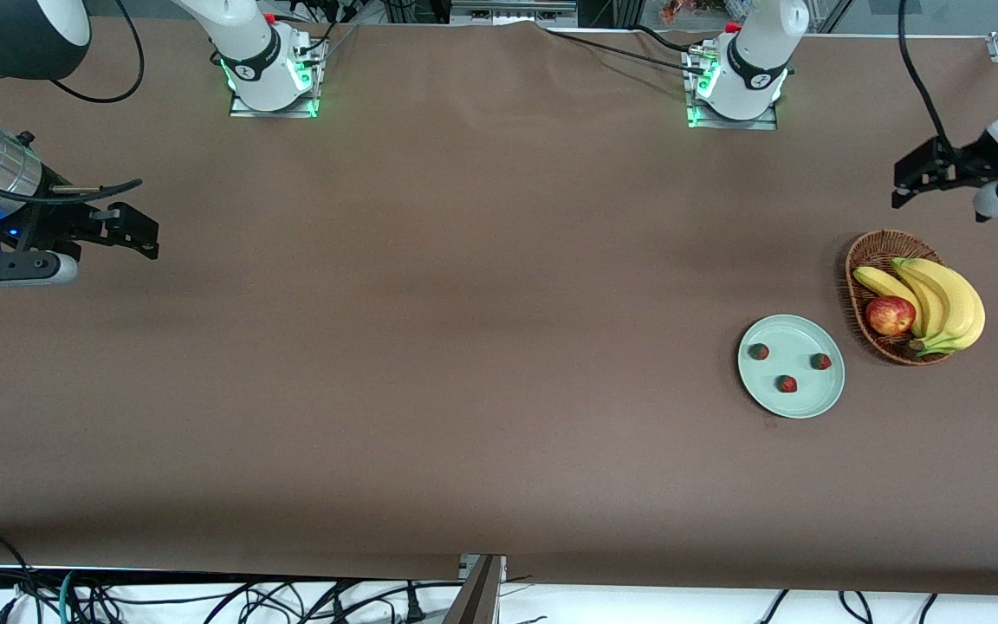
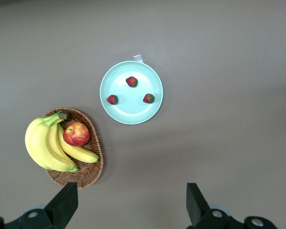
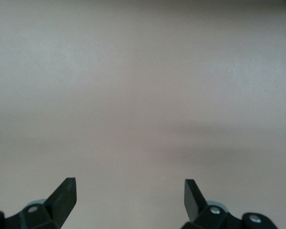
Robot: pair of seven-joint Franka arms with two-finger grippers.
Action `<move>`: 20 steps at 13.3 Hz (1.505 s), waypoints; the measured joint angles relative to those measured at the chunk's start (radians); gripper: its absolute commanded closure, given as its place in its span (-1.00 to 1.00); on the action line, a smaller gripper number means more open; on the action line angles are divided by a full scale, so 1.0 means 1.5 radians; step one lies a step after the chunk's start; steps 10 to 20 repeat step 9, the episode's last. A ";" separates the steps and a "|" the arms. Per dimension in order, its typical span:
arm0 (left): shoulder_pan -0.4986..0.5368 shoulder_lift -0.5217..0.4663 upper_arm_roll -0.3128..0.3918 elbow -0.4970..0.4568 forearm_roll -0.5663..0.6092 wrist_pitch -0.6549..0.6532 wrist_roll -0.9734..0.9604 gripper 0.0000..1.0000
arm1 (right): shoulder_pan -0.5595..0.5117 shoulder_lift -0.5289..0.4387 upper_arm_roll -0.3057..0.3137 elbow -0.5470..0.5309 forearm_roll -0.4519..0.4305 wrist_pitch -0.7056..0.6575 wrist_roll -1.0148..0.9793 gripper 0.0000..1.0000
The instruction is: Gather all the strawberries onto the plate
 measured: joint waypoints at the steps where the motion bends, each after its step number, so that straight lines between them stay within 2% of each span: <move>1: -0.029 -0.012 0.017 -0.028 0.000 0.011 -0.011 -1.00 | 0.000 0.000 0.000 0.000 0.000 0.000 0.000 -0.99; 4: -0.041 -0.015 0.035 -0.063 0.000 0.030 -0.012 -1.00 | 0.000 0.000 0.000 0.000 0.000 0.000 0.000 -0.99; 20: -0.036 -0.016 0.035 -0.064 0.000 0.032 -0.012 -1.00 | 0.000 0.000 0.000 0.000 0.000 0.000 0.000 -0.99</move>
